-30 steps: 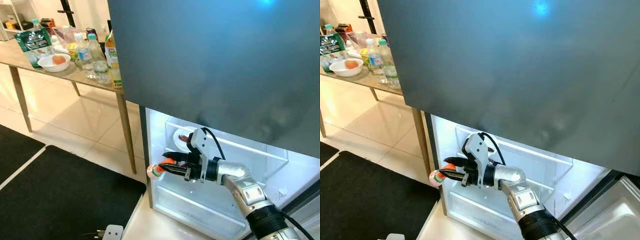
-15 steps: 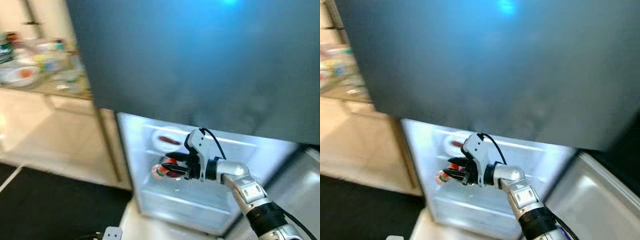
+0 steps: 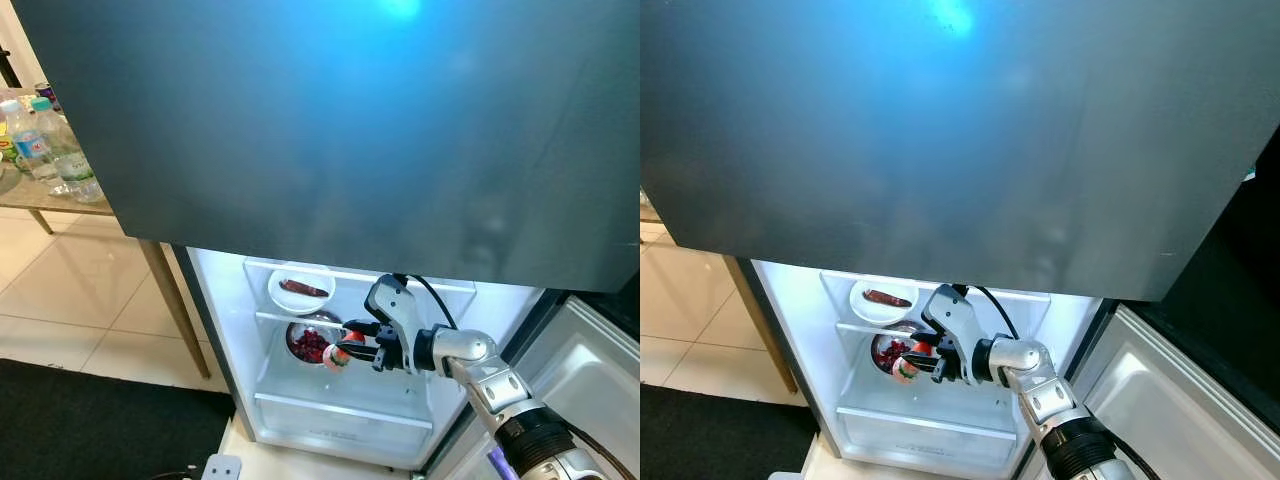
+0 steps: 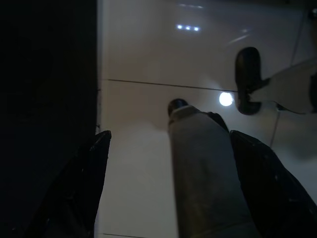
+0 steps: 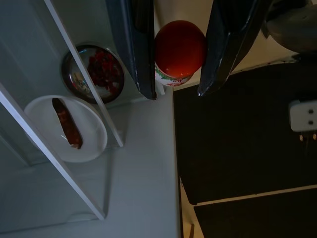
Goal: Restocking fridge
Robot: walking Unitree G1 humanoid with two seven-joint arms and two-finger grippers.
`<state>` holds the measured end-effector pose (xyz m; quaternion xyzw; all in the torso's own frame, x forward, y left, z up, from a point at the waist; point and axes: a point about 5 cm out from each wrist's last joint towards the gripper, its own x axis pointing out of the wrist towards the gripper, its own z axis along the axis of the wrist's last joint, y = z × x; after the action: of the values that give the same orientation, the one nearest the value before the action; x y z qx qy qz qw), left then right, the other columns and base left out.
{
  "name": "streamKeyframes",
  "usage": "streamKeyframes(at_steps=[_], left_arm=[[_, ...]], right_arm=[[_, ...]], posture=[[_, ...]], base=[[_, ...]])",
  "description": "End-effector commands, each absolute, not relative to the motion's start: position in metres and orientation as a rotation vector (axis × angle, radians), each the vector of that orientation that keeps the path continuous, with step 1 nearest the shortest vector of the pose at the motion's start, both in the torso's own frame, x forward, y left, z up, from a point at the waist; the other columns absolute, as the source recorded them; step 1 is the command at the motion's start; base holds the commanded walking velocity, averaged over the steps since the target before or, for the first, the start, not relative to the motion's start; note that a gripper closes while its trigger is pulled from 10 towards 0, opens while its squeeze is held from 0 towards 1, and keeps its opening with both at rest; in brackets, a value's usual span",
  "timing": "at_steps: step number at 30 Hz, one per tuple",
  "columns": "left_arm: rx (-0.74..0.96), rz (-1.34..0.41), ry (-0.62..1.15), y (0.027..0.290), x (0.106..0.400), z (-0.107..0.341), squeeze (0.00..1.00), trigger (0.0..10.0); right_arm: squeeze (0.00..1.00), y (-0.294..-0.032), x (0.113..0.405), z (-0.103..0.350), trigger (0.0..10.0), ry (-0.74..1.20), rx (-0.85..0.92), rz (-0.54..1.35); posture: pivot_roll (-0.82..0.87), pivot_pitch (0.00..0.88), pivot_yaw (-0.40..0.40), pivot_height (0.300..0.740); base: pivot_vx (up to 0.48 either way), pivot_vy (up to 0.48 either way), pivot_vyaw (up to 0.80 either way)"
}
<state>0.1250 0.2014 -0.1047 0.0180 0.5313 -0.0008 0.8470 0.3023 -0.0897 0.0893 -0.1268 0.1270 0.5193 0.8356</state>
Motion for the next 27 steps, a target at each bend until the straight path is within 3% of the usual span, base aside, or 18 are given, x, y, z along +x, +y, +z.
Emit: streamKeyframes(at_steps=[1,16,23,27], left_arm=[[0.049,0.028,1.094,0.209,0.130,-0.102,0.00,10.0],[0.023,0.037,0.814,0.213,0.196,-0.070,0.00,10.0],[0.022,0.005,0.762,0.206,0.208,-0.064,0.00,10.0],[0.031,-0.014,0.744,0.203,0.207,-0.064,0.00,10.0]], right_arm=[[0.00,-0.091,0.303,0.086,10.0,0.298,-0.275,1.089],[0.00,-0.088,0.305,0.076,10.0,0.353,-0.296,1.053],[0.00,-0.088,0.309,0.080,10.0,0.325,-0.276,1.028],[0.00,-0.082,0.312,0.102,10.0,0.211,-0.180,1.053]], posture=[[-0.10,0.000,-0.010,0.720],[-0.10,0.000,-0.009,0.635],[-0.10,0.000,-0.005,0.610],[-0.10,0.000,-0.004,0.605]], base=[[0.000,0.000,0.00],[0.000,0.000,0.00],[0.000,0.000,0.00],[0.000,0.000,0.00]])
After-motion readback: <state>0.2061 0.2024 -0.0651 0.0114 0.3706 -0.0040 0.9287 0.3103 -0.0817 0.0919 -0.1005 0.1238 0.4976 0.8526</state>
